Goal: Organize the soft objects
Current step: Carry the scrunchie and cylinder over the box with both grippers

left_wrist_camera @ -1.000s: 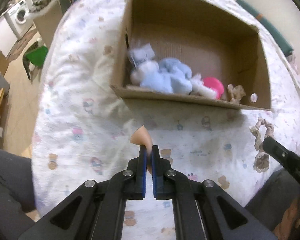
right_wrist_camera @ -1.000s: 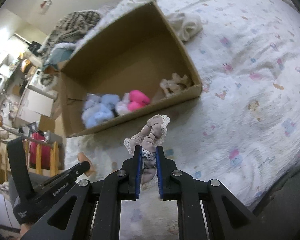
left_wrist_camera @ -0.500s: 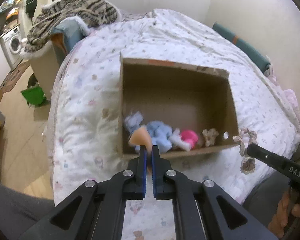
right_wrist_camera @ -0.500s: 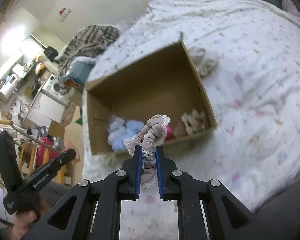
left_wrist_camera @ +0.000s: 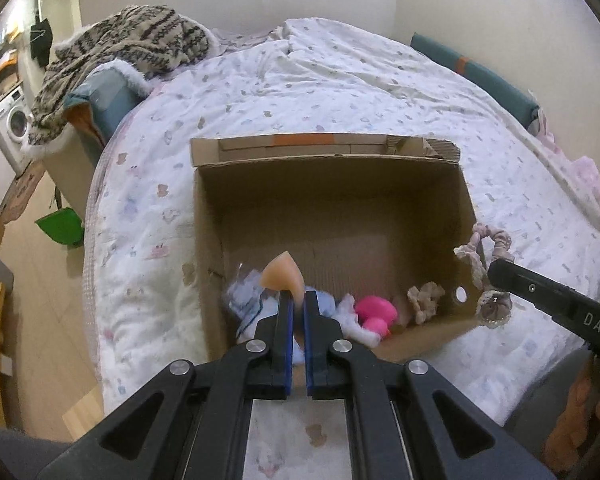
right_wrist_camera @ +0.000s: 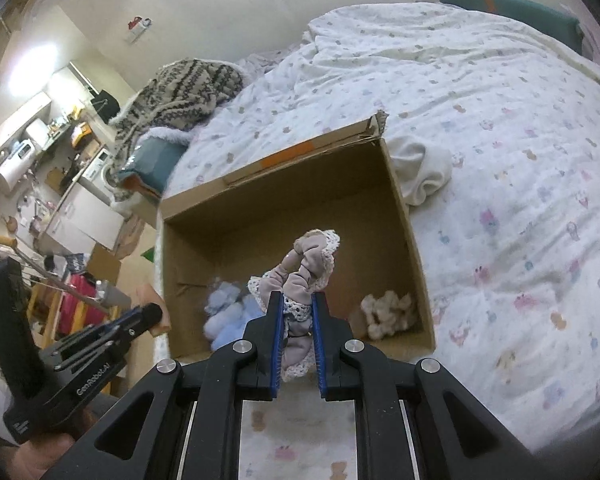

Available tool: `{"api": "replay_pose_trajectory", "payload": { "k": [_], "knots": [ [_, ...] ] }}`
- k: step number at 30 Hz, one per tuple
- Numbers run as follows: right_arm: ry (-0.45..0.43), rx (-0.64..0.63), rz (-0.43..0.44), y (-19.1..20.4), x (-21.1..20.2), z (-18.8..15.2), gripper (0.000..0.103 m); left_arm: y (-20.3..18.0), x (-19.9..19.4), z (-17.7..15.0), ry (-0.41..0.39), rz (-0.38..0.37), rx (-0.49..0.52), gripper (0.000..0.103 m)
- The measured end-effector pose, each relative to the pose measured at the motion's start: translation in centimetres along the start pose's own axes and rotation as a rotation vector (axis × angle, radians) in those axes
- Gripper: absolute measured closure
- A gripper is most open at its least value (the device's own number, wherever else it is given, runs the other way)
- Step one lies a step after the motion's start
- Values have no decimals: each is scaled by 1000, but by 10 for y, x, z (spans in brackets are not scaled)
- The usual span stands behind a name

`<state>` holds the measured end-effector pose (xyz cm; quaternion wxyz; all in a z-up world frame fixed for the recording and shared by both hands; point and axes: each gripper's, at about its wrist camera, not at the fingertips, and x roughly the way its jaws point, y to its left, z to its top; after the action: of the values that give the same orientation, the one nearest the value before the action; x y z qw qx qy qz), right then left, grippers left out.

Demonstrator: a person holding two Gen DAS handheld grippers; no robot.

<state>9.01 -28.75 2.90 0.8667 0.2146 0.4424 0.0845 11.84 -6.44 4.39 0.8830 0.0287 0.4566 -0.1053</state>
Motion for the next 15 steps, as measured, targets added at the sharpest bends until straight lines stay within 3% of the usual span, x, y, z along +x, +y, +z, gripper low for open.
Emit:
{"api": "replay_pose_trajectory", "payload": {
  "k": [15],
  "knots": [
    [60, 15, -27, -25, 57, 3, 88, -17, 67, 15, 56, 52, 53, 99]
  ]
}}
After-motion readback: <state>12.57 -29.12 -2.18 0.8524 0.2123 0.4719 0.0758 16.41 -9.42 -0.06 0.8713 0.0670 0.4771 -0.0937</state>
